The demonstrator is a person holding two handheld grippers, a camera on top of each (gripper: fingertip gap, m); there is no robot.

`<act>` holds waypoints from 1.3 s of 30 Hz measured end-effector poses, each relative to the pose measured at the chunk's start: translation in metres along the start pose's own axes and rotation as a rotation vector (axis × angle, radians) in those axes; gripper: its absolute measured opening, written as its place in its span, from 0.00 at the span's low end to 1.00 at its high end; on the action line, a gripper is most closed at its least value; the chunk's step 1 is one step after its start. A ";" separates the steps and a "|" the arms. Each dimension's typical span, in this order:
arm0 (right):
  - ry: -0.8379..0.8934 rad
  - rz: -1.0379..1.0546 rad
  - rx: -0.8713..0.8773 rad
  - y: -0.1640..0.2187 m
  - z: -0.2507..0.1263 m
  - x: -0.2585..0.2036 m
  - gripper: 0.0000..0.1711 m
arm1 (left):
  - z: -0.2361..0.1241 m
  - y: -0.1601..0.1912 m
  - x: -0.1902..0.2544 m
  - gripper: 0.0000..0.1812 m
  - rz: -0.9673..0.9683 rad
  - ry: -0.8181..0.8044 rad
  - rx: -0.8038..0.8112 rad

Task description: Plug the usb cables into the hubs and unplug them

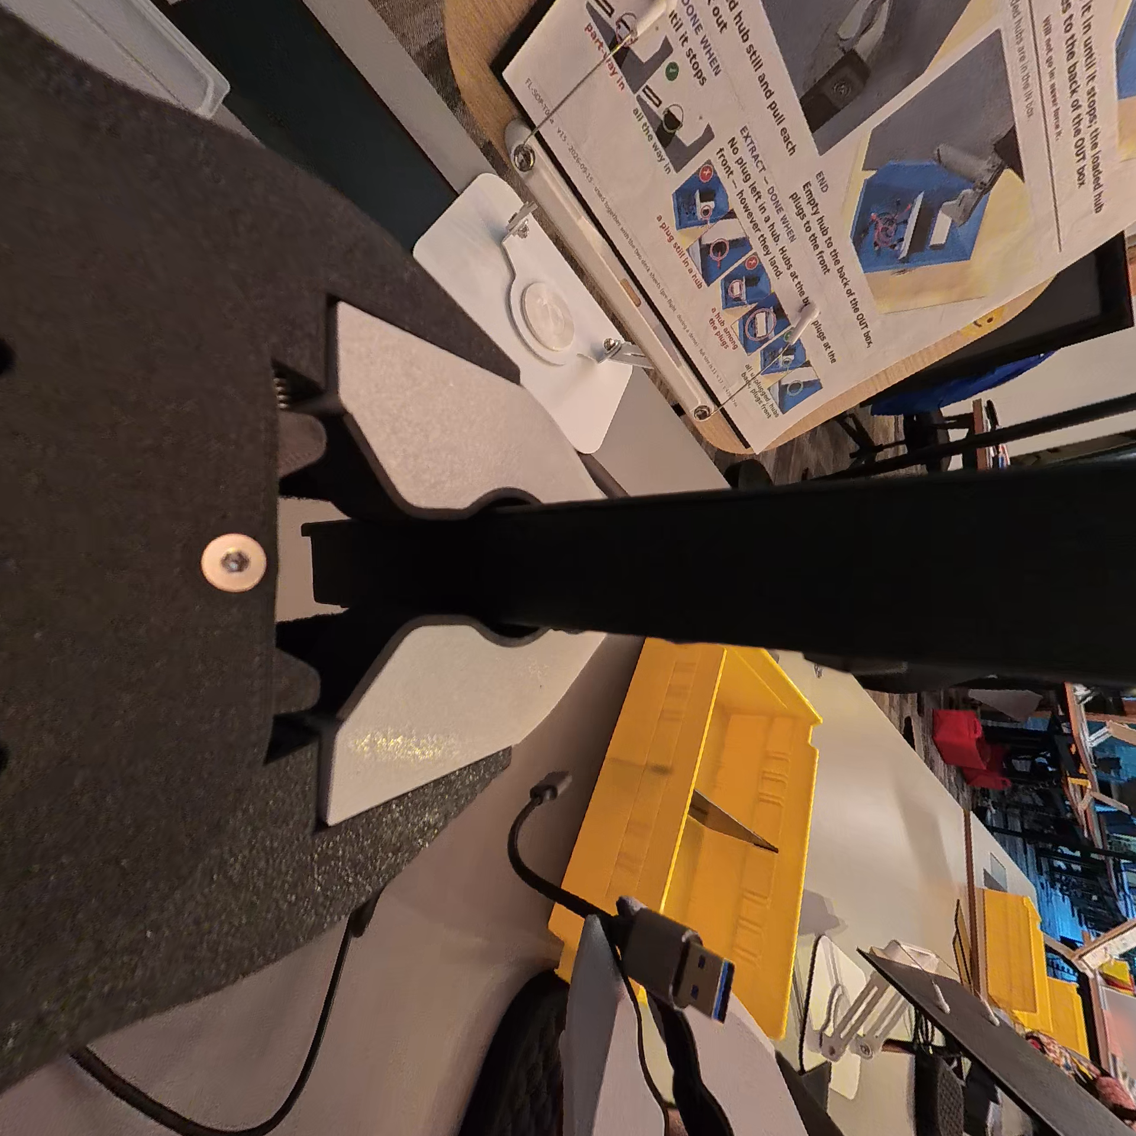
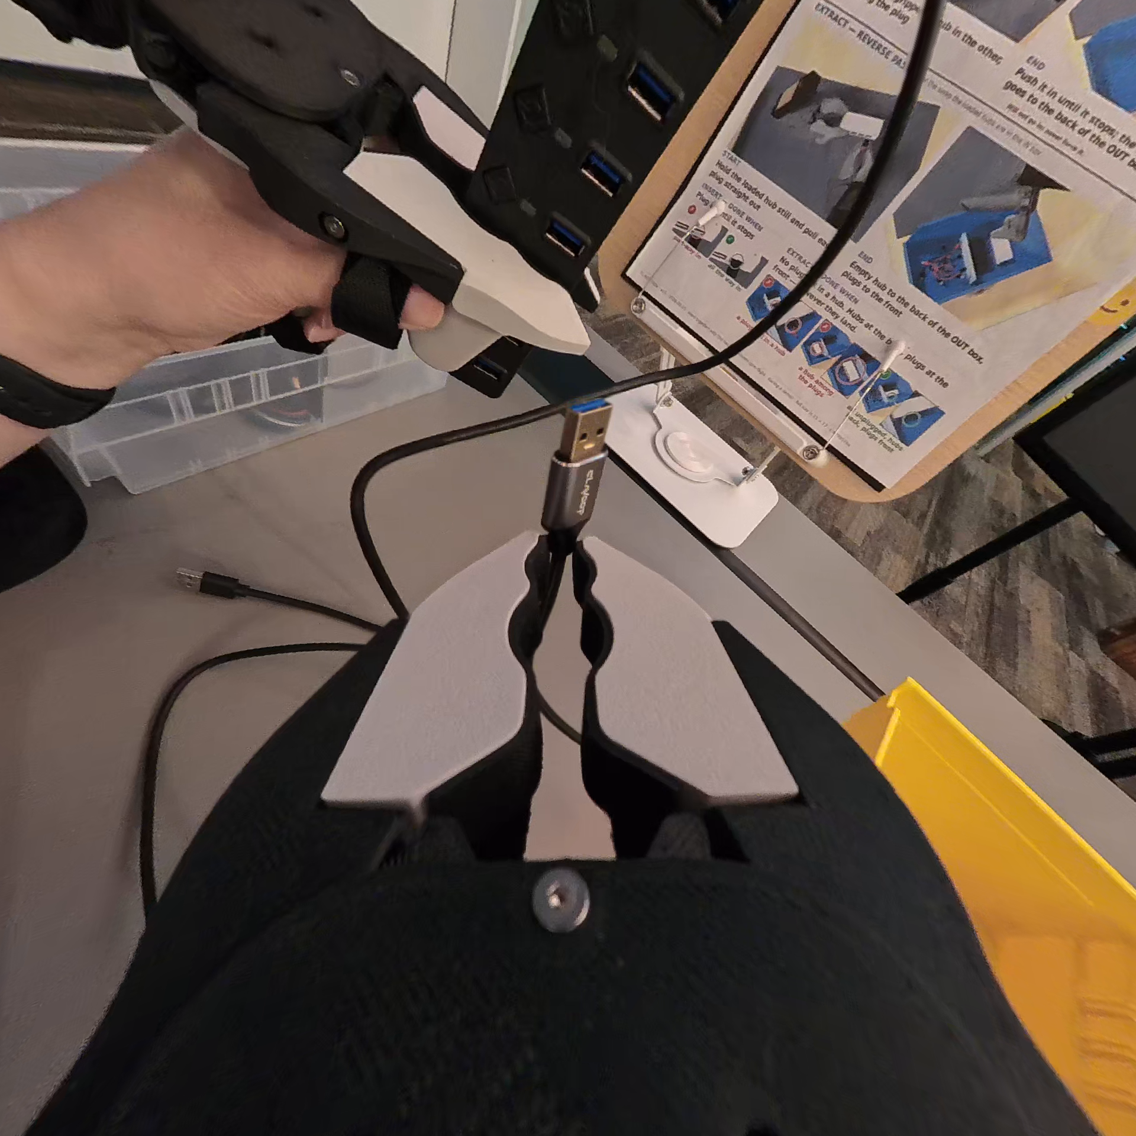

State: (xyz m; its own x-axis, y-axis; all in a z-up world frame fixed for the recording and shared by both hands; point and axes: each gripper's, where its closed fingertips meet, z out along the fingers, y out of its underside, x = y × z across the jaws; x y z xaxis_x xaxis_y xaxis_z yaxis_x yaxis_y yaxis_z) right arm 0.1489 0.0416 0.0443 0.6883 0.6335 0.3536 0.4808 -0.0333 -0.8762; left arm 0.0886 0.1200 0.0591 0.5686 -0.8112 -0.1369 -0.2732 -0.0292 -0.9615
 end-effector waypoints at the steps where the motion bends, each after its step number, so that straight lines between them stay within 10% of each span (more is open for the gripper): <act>1: 0.010 -0.011 -0.012 0.001 0.001 0.002 0.05 | 0.001 0.001 0.000 0.14 0.006 -0.008 -0.006; 39: 0.156 -0.207 -0.234 0.014 0.024 0.013 0.05 | 0.013 0.010 0.005 0.15 0.050 -0.045 -0.067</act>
State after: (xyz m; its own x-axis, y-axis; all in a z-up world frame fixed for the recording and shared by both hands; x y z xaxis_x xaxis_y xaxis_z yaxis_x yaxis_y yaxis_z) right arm 0.1516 0.0674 0.0287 0.6288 0.5203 0.5778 0.7183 -0.1041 -0.6880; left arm 0.0985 0.1234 0.0462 0.5865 -0.7859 -0.1962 -0.3524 -0.0294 -0.9354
